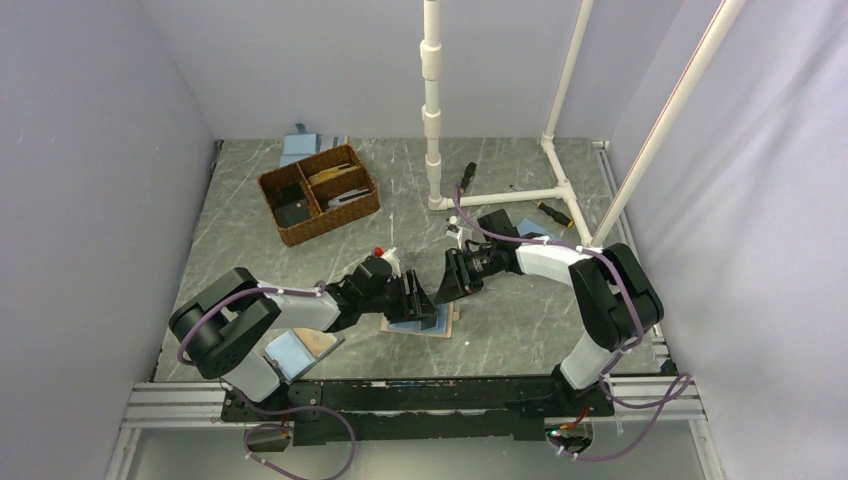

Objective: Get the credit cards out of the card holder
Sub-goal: Pick up the card holder from the center of the board.

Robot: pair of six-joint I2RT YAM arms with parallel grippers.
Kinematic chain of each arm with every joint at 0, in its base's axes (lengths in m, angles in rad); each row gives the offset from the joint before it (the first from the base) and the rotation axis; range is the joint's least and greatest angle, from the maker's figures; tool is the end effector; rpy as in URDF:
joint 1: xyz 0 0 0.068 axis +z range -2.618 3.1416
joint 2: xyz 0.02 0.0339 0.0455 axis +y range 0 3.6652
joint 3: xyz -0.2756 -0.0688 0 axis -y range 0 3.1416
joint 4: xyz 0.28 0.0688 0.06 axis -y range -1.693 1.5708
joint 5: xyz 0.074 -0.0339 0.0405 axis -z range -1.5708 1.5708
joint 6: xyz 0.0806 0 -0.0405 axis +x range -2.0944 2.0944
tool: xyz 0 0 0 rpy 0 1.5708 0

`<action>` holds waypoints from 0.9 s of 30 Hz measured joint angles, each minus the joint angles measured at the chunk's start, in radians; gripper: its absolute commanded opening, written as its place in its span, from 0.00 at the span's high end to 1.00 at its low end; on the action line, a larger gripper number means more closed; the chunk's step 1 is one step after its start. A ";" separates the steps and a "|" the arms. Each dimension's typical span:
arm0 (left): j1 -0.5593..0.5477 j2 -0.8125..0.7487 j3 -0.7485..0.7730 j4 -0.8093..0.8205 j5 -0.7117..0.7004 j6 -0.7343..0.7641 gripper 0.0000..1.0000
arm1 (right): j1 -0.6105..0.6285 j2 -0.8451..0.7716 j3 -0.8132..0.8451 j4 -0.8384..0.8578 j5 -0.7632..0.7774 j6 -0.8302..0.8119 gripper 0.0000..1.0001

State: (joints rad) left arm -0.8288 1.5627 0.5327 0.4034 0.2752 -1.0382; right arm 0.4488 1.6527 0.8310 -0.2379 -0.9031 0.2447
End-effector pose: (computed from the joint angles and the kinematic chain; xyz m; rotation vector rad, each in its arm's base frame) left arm 0.2110 -0.2626 0.0911 -0.0857 2.5116 -1.2353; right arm 0.2769 0.2036 0.1159 -0.5969 2.5712 1.4269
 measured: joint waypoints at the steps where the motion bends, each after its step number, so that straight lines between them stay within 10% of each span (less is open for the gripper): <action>1: 0.000 0.000 -0.001 0.002 0.001 0.000 0.38 | 0.000 0.006 0.000 0.000 0.006 0.000 0.61; 11: 0.001 0.027 -0.002 0.049 0.037 -0.007 0.36 | 0.006 0.087 0.039 0.005 0.002 0.021 0.77; 16: 0.002 0.037 -0.002 0.085 0.061 -0.023 0.01 | 0.009 0.124 0.049 -0.002 0.009 0.026 1.00; 27: 0.001 -0.259 -0.065 -0.037 -0.016 0.024 0.00 | 0.008 0.118 0.100 -0.073 -0.023 -0.068 1.00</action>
State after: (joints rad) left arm -0.8280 1.3033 0.4679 0.3660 0.2588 -1.0145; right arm 0.4572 1.7710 0.9306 -0.3107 -0.9264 0.1772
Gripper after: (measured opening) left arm 0.994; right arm 0.012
